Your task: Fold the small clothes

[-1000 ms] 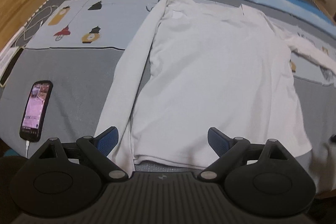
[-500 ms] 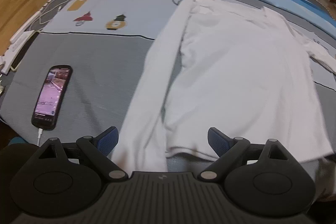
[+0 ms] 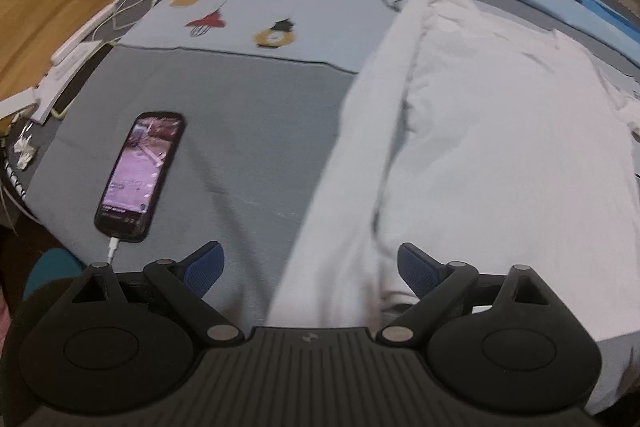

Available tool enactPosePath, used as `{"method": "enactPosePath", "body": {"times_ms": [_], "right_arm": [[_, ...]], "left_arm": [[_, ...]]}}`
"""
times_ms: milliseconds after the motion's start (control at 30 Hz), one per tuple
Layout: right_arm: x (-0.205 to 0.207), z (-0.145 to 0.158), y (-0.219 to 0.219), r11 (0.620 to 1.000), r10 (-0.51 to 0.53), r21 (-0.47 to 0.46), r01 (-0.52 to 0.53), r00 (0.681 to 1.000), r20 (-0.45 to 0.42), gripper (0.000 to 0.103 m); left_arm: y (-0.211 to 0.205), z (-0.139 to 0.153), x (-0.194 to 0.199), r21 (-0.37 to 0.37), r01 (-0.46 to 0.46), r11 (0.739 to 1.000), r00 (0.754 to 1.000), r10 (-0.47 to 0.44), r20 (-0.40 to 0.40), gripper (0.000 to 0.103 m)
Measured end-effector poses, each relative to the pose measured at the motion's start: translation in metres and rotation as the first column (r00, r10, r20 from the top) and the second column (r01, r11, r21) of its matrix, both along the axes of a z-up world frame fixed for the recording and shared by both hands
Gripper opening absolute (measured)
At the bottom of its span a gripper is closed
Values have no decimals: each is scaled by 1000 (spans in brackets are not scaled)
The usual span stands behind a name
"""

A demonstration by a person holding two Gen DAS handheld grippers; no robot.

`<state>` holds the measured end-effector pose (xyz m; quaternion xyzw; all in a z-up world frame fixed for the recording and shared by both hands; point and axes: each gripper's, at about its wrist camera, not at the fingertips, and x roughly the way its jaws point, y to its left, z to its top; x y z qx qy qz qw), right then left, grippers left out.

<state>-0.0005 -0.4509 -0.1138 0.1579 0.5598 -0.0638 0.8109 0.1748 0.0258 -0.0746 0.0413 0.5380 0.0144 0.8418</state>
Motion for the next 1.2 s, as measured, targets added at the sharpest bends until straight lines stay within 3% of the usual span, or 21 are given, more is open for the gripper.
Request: {"method": "enactPosePath", "body": {"times_ms": [167,300,467,533,600,633,667,767,833,933,1033,1133,1200], "right_arm": [[1,19,35,998,-2,62,-2,997,72,40],[34,10,85,990,112,75,-117,991,70,40],[58,7,132,974,216,56,-219,975,55,40],[66,3,143,967,250,47,-252,967,42,40],[71,0,151,965,258,40,-259,966,22,40],[73,-1,153,966,256,39,-256,967,11,40],[70,0,154,967,253,37,-253,967,5,40],[80,-6,157,967,253,12,-253,967,-13,40],[82,-7,156,966,257,-3,-258,966,-20,40],[86,-7,153,968,249,-27,-249,968,-27,40],[87,-7,149,975,216,-37,-217,976,-26,40],[87,-9,148,980,196,-30,-197,980,-24,40],[88,-12,150,981,191,-26,-192,981,-33,40]], "left_arm": [[7,-20,4,20,62,998,995,-60,-80,102],[14,-40,3,54,122,991,985,-115,-125,102],[39,-68,11,52,105,993,968,-90,-233,102],[45,-76,12,16,108,994,961,-101,-256,87],[46,-83,11,-45,145,988,949,-152,-276,15],[44,-82,10,-80,154,985,948,-170,-268,6],[41,-79,9,-70,164,984,951,-177,-253,2],[36,-58,10,-59,207,977,956,-214,-202,2],[42,-25,23,-74,230,970,963,-238,-128,2],[68,44,71,38,277,960,960,-278,26,2],[109,94,143,220,215,952,965,-242,103,2],[152,117,232,399,50,916,981,-119,151,2],[177,121,288,459,-94,883,985,14,174,12]]}}
